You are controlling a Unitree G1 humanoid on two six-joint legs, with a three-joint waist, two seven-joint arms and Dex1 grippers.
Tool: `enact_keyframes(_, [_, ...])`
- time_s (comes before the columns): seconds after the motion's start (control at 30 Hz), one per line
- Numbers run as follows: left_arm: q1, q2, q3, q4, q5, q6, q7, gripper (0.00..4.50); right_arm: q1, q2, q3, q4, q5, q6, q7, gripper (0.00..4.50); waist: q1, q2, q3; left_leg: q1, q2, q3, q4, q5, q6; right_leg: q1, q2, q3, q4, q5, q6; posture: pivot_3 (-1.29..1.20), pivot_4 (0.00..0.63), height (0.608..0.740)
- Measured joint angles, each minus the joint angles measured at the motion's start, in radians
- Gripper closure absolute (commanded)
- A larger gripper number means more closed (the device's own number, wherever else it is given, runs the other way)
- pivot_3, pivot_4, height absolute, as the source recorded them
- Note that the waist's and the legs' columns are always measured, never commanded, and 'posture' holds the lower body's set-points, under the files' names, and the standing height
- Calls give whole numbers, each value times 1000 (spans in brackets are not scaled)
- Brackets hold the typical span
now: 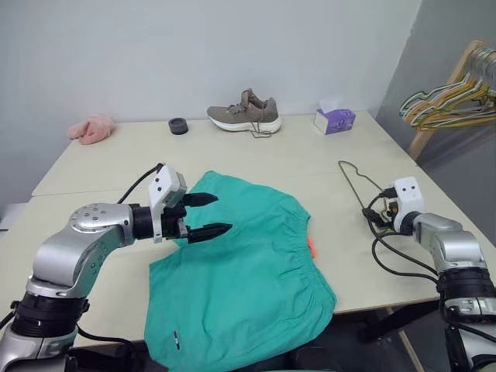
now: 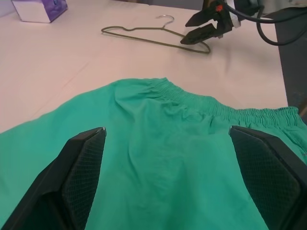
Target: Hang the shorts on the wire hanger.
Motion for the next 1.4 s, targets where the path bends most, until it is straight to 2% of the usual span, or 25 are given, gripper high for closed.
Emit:
enact_keyframes(0.13, [-8,2,-2,-3,0,-1,-24,154,-68,3,-11,159,2,12,-4,16,-4,0,0,1,0,0,0,0,0,2,0,0,0,0,0,-97,0,740])
enact_keyframes(0.2, [-11,2,-3,-3,2,-2,-31,120,-112,4,-18,224,3,26,-2,394,-10,-1,-1,3,0,0,0,0,0,4,0,0,0,0,0,-94,0,740])
enact_keyframes(0.37, [-14,1,-5,-2,12,-6,-39,120,-153,-1,-47,322,-2,34,-20,2049,-13,-6,-4,7,0,-2,0,0,0,8,0,-2,-1,-1,2,-93,0,740])
enact_keyframes(0.6, [-9,-5,-5,-1,28,-40,-34,120,-122,8,-15,295,-43,-6,-27,4473,-15,-8,-6,12,0,-3,0,0,0,15,0,-2,-1,-3,5,-92,0,740])
enact_keyframes(0.77, [-10,-18,-4,28,46,-48,-10,120,-86,-2,42,250,-97,-96,-5,4473,-15,-7,-5,13,0,-3,1,0,0,16,0,-2,-2,-3,5,-98,0,740])
enact_keyframes(0.97, [-53,-42,9,172,115,-94,71,60,-38,-44,135,74,-139,-256,138,4491,-27,1,0,10,0,-2,0,0,0,10,0,-1,0,-3,5,-106,0,740])
enact_keyframes(1.17, [-130,-36,79,346,122,-73,91,60,-18,-165,278,-208,-264,-617,313,4491,-32,2,0,5,1,-3,-1,0,0,4,1,-1,0,-3,5,-117,0,740])
enact_keyframes(1.3, [-140,1,103,394,77,33,40,60,-32,-197,407,-258,-419,-912,340,4491,-32,2,0,1,0,-3,0,0,0,1,0,-2,0,-3,5,-123,0,740])
enact_keyframes(1.4, [-82,57,94,375,43,95,-63,60,-69,-192,470,-246,-507,-1067,338,4491,-34,2,0,0,-1,-3,0,0,-1,0,-2,-2,0,-1,2,-128,0,740])
